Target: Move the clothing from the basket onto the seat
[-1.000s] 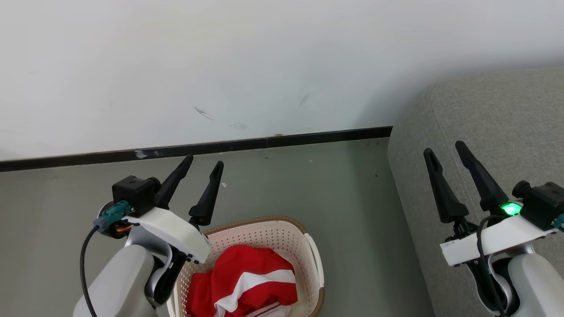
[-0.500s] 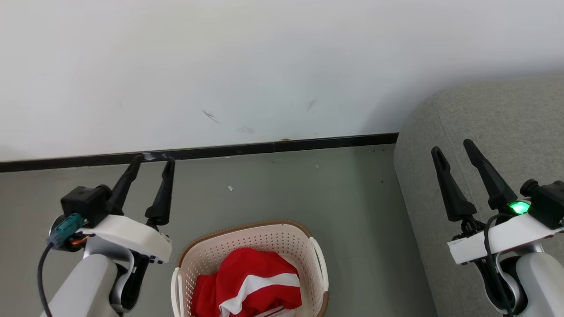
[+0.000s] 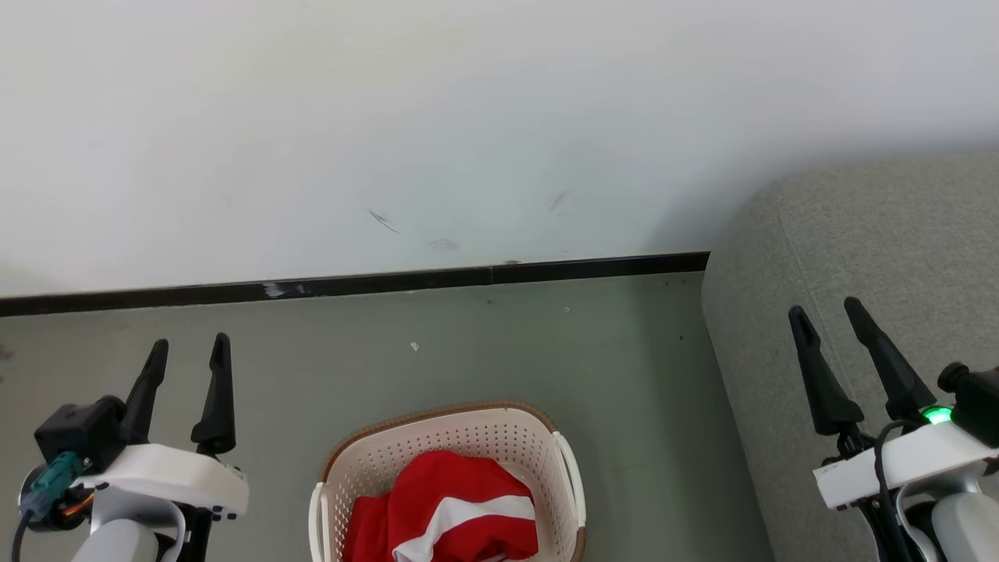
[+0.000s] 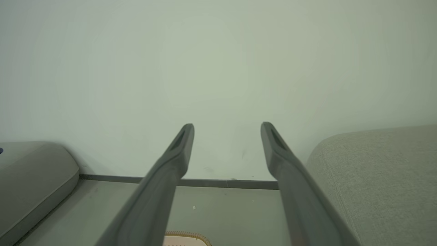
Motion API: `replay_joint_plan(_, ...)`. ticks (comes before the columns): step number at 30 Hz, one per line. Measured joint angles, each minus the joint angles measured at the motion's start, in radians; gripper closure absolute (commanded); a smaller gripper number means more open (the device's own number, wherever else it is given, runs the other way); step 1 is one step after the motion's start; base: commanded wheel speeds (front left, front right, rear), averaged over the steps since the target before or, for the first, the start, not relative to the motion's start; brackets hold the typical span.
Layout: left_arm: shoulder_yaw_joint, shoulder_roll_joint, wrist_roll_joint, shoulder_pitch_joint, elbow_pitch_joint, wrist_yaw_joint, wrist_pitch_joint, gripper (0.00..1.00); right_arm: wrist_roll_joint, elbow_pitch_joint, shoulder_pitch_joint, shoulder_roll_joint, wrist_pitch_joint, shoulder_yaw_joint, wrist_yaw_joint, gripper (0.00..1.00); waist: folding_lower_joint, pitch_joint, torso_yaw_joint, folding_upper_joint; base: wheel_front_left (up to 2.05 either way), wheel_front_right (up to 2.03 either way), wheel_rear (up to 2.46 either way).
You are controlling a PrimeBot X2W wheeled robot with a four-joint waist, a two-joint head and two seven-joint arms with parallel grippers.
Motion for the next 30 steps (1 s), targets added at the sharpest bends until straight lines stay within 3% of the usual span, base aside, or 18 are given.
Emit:
replay_joint_plan(15,0.062,-0.023,0.035,0.092,-0.114,0.021,-0.003,0.0,-0.018,0.005,0.033,0.006,0.0,-0.022,0.0,0.0,0.0,0.0,-0.007,0.0,0.0,0.0,0.0)
replay_joint_plan(30,0.037,-0.034,0.061,0.139,-0.138,0.014,-0.003,0.0,-0.018,-0.013,0.033,0.008,0.0,-0.008,0.0,0.0,0.0,0.011,-0.01,0.0,0.0,0.0,0.0)
